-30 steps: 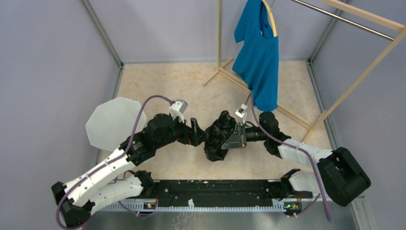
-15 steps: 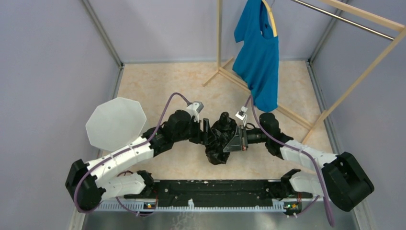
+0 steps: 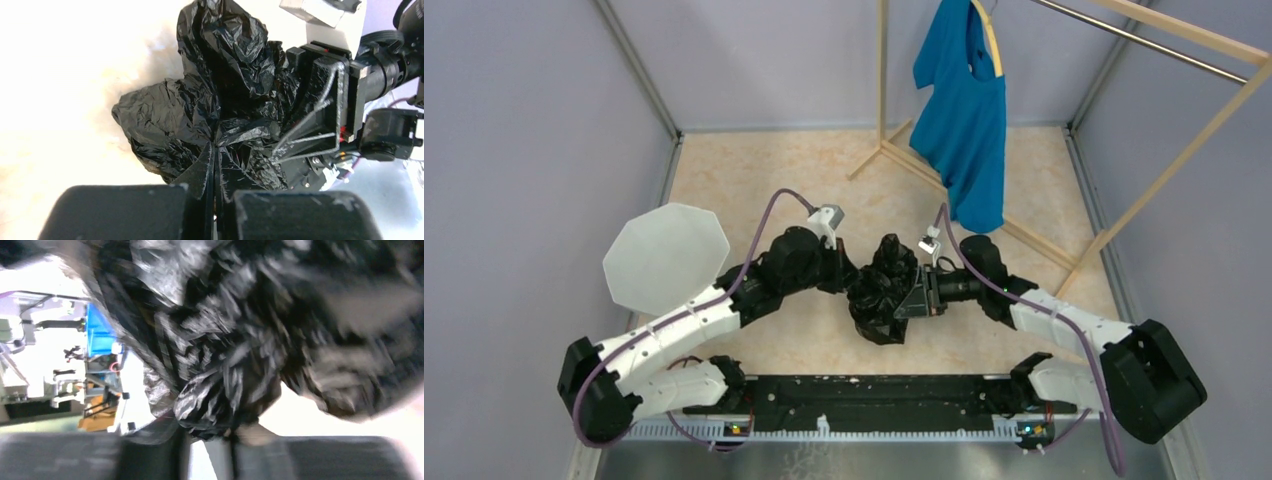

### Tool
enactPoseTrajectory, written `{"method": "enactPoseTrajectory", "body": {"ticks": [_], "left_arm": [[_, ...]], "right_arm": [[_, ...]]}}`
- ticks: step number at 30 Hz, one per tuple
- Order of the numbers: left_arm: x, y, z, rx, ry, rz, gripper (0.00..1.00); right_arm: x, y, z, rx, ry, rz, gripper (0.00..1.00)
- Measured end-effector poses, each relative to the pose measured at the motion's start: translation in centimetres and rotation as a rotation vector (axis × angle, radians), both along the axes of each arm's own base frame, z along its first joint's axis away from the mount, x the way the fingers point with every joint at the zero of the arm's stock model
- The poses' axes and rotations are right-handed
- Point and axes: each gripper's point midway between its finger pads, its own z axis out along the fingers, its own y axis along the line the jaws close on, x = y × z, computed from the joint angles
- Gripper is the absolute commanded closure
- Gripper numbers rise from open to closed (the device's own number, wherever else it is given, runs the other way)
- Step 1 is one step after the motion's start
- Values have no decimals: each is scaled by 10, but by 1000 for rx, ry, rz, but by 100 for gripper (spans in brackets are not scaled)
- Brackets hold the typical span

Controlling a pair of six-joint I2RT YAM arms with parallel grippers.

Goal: Put the trash bags into the trash bin

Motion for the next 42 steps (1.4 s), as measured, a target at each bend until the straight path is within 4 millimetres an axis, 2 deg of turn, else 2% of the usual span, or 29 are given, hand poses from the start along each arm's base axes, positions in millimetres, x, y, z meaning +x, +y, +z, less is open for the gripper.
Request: {"method": "enactPoseTrajectory", "body": {"ticks": [2,5,8,12,15,17,20,21,22,26,28,30,32,37,42], "left_arm": [[4,10,12,21,-36,37,100],[12,27,46,38,-118,99,100],[19,46,100,32,-226,170,100],[16,71,189,-52,-396,223,100],[4,76,220,-105,-453,186,100],[-3,73,226,-133,-465,149,100],[-6,55,222,-175,-458,80,100],[-5,42,204,-175,-421,42,100],[-4,39,200,-172,-414,36,100],[8,10,109,-59,-224,-3,100],[8,7,57,23,-119,-6,100],[2,10,29,64,-54,-14,100],[-4,11,24,62,-34,-31,100],[-13,3,54,-41,-85,-88,100],[-19,-6,71,-116,-106,-130,100]], "right_arm": [[6,-3,-6,-51,-19,-24,44],[12,-8,-13,-109,-37,-51,35],[14,-14,-20,-155,-48,-71,34],[15,-19,-23,-188,-62,-91,34],[22,-17,-12,-173,-97,-103,34],[26,-16,-6,-167,-126,-115,34],[28,-19,-4,-179,-142,-132,34],[28,-21,-5,-189,-145,-140,34],[28,-22,-5,-194,-148,-146,34],[32,-32,0,-226,-203,-197,30],[38,-42,3,-258,-240,-259,28],[42,-49,12,-263,-285,-313,26],[44,-52,25,-232,-337,-340,26],[35,-48,51,-126,-421,-316,29],[30,-33,62,-72,-430,-251,28]]}}
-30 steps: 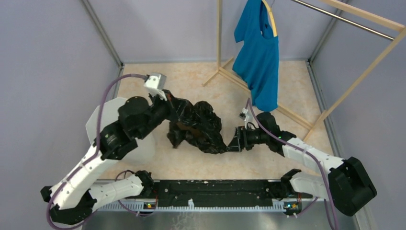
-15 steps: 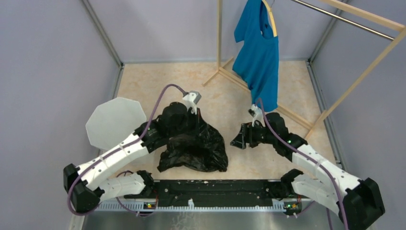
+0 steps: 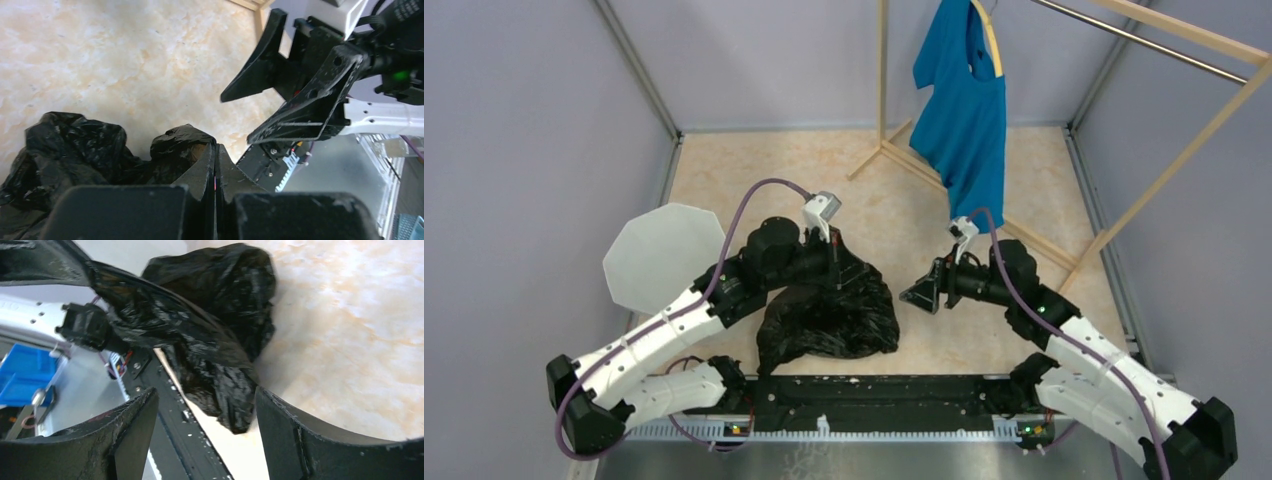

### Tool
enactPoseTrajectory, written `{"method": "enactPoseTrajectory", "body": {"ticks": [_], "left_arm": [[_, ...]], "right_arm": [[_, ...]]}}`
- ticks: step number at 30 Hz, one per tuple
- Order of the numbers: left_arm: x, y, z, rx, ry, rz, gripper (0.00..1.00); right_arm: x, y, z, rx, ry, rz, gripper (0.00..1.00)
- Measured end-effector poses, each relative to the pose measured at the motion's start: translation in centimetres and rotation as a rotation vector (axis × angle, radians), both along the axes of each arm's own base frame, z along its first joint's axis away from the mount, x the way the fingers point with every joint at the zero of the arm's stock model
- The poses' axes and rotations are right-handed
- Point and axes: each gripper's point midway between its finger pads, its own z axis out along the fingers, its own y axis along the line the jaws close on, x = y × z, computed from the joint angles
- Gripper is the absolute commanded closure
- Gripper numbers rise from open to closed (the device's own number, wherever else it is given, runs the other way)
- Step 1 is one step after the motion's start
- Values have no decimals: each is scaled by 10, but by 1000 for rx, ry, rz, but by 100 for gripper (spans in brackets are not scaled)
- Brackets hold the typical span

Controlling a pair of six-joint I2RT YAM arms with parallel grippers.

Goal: Put the trash bags into the trash bin

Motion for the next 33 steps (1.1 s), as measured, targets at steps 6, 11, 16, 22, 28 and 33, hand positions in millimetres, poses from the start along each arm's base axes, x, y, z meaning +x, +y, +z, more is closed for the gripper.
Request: {"method": "enactPoseTrajectory", "body": {"ticks": [6,11,16,22,28,33], "left_arm": [[-3,-12,17,-52,-8,-53,100],[-3,-18,52,-95,-76,-91,100],[-11,-19,86,-134,-198,-172,100],[-37,-18,74,-85,-304,-365,100],[-65,-9,47,-69,-344,-511,100],[-86,-6,42,-101,-379,-632,100]], "right_arm": [[-13,25,14,9,-30,95,27],[-3,26,29,2,-86,65,27],[6,16,36,-54,-196,36,24],[0,8,74,-16,-370,51,22],[-19,16,129,105,-541,167,23],[-40,40,132,188,-508,371,17]]}}
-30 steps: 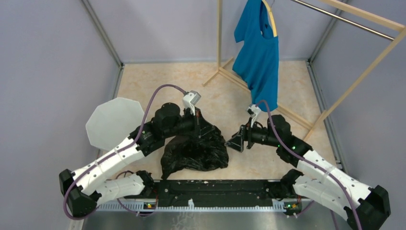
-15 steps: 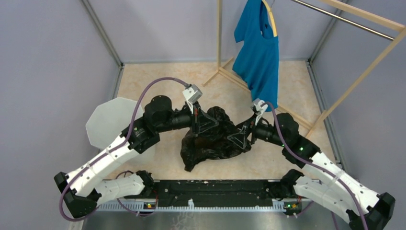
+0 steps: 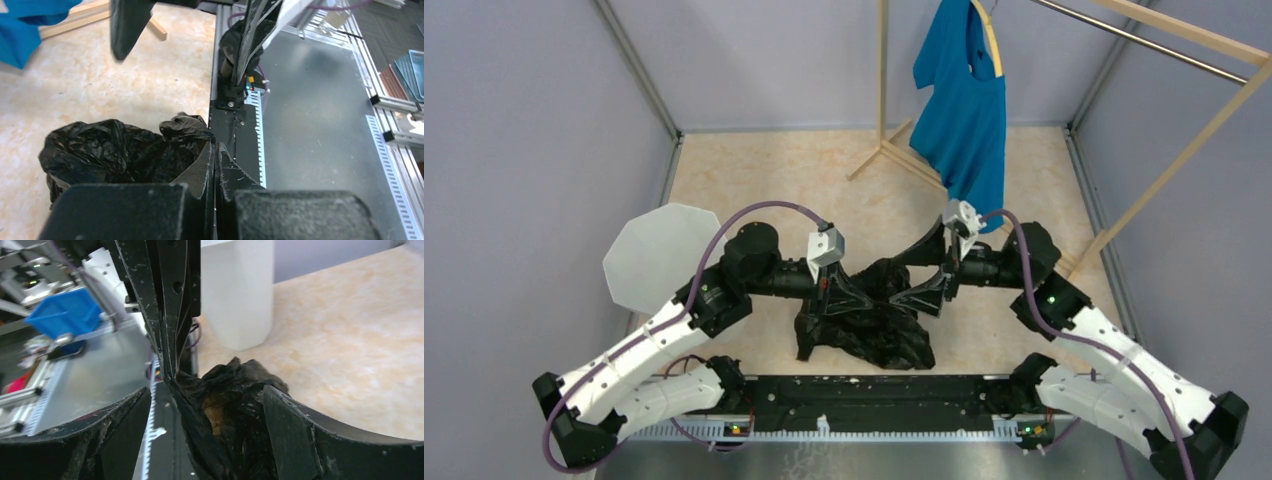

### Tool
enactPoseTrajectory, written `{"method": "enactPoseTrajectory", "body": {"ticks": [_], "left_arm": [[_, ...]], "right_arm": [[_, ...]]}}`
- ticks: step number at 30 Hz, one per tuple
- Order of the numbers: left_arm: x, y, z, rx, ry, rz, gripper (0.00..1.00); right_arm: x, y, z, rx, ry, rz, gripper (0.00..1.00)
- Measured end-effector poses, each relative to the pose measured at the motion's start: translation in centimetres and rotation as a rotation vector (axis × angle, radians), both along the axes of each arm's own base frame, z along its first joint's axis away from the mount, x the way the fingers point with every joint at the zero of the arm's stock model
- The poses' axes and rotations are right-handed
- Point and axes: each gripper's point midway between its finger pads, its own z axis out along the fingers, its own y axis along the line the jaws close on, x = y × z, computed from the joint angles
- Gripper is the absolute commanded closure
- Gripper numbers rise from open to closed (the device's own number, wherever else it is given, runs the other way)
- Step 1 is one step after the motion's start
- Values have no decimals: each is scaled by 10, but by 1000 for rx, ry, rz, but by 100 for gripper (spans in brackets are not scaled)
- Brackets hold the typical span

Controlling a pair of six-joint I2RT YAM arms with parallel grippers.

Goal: Put the trash bags into the trash bin

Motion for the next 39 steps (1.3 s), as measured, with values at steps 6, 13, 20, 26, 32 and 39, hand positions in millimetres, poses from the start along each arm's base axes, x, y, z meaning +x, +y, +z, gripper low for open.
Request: {"method": "enactPoseTrajectory", "body": {"ticks": [6,13,20,26,32,39], "left_arm": [[0,-3,-4,7,-32,-33,100],[33,-6,-19,66,-36,129,100],[60,-1,-13,58,-83,284,100],[75,1,13,-6,-141,363,100],[97,-9,43,-35,-218,406,100],[130,-40,54,20,-379,328,100]], "right_arm": [[-15,23,-24,-42,169,220,14],[-44,22,-22,-3,262,374,19],[-65,11,-23,9,305,414,22],[-36,13,-9,14,310,194,20],[41,-10,12,35,293,-147,18],[82,-13,-12,1,347,-166,13]]}}
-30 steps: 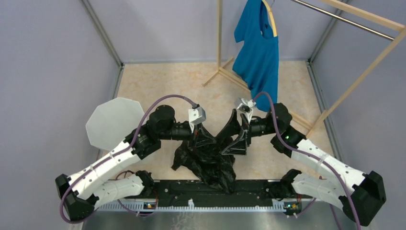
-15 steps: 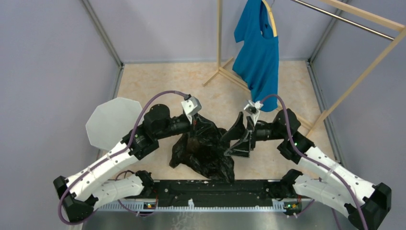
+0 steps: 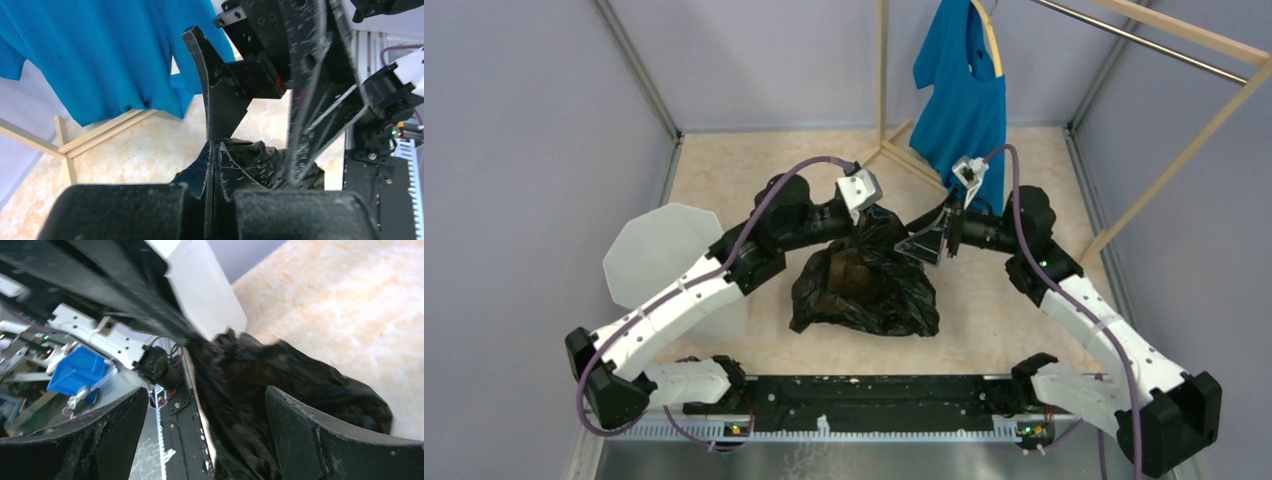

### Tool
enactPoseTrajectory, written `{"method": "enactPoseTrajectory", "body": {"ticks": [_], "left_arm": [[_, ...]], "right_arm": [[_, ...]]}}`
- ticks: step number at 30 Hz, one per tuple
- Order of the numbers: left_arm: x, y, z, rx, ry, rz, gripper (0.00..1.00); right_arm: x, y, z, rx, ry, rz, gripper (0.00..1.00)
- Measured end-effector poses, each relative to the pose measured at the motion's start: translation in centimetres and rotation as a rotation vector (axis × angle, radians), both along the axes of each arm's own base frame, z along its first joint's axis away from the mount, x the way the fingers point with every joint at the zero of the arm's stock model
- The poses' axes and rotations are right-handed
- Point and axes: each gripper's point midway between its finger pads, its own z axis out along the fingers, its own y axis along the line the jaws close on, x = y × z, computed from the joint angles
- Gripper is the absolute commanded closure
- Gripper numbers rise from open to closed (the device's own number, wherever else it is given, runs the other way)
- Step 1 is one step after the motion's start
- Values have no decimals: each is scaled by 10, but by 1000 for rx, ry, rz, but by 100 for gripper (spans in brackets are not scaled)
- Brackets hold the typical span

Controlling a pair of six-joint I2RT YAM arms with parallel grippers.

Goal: Put the trash bags into the trash bin

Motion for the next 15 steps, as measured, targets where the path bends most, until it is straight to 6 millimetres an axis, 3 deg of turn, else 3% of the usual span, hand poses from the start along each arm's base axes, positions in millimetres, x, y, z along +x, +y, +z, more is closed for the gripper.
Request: {"method": "enactPoseTrajectory", "body": {"ticks": [3,8,15], "left_arm": [[12,2,-8,17,0,-49,100],[40,26,-14,3,34,-64,100],[37,28,-13,-14,48,-112,100]], "right_arm": [[-1,10,7,47,-24,95,13],[-10,23,26,150,-39,263,12],[-43,17,50,271,-33,411,19]]}}
